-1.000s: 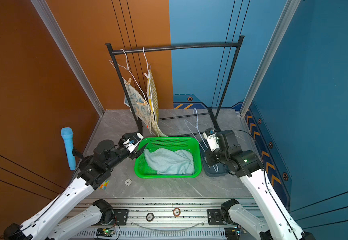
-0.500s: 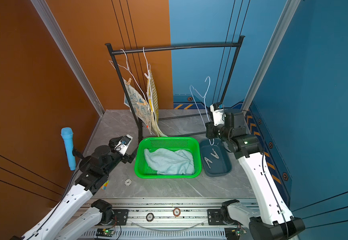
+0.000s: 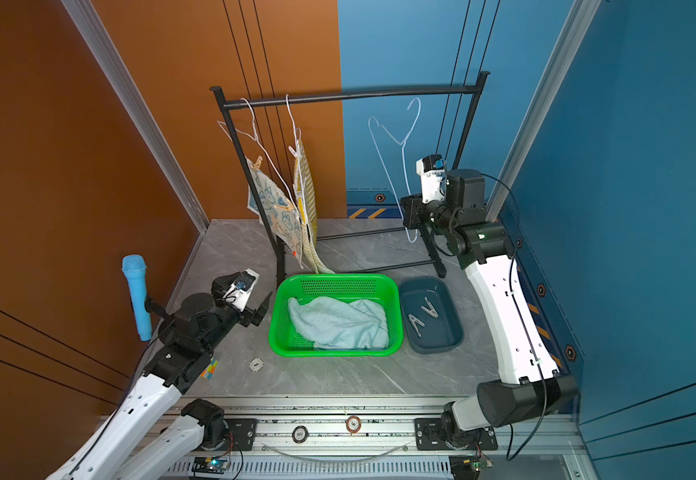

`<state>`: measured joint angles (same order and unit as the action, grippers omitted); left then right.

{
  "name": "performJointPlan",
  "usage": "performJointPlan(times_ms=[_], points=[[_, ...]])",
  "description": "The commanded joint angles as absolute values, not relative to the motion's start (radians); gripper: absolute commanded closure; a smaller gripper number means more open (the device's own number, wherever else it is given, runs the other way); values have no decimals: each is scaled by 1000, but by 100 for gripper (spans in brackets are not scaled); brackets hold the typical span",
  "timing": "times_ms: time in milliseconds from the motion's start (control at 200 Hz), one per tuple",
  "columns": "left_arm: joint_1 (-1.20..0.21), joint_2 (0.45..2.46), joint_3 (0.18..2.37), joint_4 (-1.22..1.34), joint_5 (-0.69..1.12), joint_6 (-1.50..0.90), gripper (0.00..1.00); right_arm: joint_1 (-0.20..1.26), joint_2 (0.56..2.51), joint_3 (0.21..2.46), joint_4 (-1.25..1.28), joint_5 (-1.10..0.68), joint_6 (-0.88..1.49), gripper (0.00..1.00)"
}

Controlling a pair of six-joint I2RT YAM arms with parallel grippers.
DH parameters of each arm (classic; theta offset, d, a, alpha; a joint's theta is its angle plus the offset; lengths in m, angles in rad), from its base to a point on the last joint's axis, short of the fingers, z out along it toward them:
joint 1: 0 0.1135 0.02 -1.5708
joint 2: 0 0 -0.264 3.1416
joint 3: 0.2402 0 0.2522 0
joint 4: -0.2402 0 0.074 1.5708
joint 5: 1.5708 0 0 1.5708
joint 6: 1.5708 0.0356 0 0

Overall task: Remove the clothespins securing towels to the hanger
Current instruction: Place the hanger on the clothesline.

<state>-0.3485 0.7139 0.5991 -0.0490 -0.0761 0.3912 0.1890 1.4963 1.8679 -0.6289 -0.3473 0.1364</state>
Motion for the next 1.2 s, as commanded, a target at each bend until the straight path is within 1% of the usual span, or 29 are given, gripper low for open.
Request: performJointPlan(times_ms=[0,260,556,846,896,961,971,986,996,1136,1196], points=[[-337,700,594,-61,-52,374,2,171,1546,1978,-597,-392,164,100],[-327,689,593,-63,-45,373,2,129,1684,2124,-600,-422,197,100],[-310,694,593,-60,-24,367,2,62,1855,2267,-606,-545,269,100],[-293,701,592,-53,-5,356,2,32,1890,2265,-630,-586,275,100],[-290,703,592,-52,-3,354,2,30,1887,2258,-632,-586,273,94],[-286,704,593,-49,1,351,2,29,1884,2255,-637,-579,270,82],[-285,704,593,-50,2,351,2,29,1884,2255,-638,-578,269,80],[-285,705,594,-50,2,351,2,28,1884,2254,-639,-575,269,70],[-284,704,592,-50,3,350,2,28,1883,2254,-639,-574,268,68],[-276,706,593,-48,8,347,2,28,1872,2253,-650,-563,253,55],[-273,706,592,-46,12,346,2,28,1862,2253,-655,-556,243,52]])
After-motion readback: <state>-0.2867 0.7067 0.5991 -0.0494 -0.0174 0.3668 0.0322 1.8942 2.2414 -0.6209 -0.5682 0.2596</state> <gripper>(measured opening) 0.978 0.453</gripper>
